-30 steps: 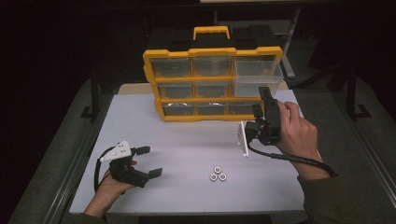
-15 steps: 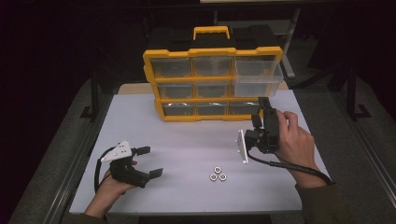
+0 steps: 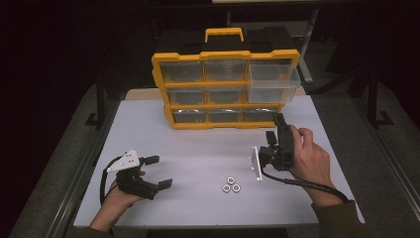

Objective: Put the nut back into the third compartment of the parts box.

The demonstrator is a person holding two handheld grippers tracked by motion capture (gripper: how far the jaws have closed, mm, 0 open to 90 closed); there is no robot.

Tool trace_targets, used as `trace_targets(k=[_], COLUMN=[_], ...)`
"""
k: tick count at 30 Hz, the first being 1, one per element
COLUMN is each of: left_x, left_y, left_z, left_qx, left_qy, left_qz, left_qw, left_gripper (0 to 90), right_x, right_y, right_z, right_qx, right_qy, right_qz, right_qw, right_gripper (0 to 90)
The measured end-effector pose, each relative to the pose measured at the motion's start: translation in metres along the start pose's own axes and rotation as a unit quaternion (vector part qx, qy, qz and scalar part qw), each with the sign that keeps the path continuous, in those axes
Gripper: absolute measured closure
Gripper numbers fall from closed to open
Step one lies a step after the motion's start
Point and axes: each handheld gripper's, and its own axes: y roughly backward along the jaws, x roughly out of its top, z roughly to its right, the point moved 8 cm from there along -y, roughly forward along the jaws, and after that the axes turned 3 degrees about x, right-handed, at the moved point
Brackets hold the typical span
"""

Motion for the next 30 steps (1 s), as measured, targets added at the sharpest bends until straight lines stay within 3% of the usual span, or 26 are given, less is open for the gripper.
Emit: trace_targets(k=[6, 11, 19, 23, 30], left_x=[-0.001, -0.001, -0.001, -0.001, -0.001], left_y=[0.002, 0.003, 0.002, 0.002, 0.001], left_z=[-0.002, -0.003, -0.001, -0.001, 0.000], left_qx=[0.001, 0.004, 0.005, 0.004, 0.005], left_qy=[0.006, -0.002, 0.005, -0.001, 0.001], left_qz=[0.002, -0.001, -0.002, -0.004, -0.002], left_qw=[1.0000, 1.0000, 1.0000, 1.0000, 1.0000], left_gripper=[0.0, 0.0, 0.0, 0.0, 0.0], right_x=[0.001, 0.002, -0.002, -0.003, -0.006], right_y=[0.001, 0.003, 0.007, 0.008, 0.010], right_z=[-0.015, -0.024, -0.039, -0.049, -0.063], right_qx=[0.022, 0.028, 0.035, 0.044, 0.064], right_qy=[0.002, 0.002, -0.006, 0.002, -0.014], right_qz=[-0.002, -0.001, 0.000, -0.006, -0.010], right_qw=[0.9998, 0.9996, 0.9994, 0.9990, 0.9978], right_gripper=[16.5, 17.0, 15.9, 12.9, 2.4])
